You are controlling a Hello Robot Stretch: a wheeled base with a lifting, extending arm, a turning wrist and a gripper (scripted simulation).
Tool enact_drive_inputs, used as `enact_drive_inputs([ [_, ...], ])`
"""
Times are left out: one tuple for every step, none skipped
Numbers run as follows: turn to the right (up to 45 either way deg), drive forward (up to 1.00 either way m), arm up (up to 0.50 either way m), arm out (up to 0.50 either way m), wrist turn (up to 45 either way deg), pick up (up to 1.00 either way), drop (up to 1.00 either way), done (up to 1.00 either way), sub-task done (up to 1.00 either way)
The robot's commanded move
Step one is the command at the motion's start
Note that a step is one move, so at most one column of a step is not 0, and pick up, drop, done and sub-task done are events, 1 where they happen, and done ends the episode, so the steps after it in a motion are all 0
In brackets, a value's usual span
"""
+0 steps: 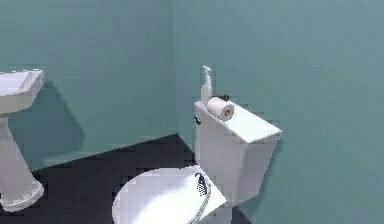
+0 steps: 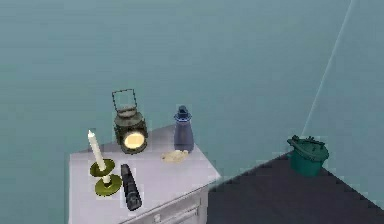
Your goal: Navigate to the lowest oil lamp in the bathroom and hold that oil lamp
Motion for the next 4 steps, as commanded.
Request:
enact_drive_inputs([
  [0.0, 0.0, 0.38, 0.0, 0.0, 0.0, 0.0, 0.0, 0.0],
  [0.0, 0.0, 0.0, 0.32, 0.0, 0.0, 0.0, 0.0, 0.0],
  [0.0, 0.0, 0.0, 0.0, 45.0, 0.0, 0.0, 0.0, 0.0],
  [0.0, 0.0, 0.0, 0.0, 45.0, 0.0, 0.0, 0.0, 0.0],
])
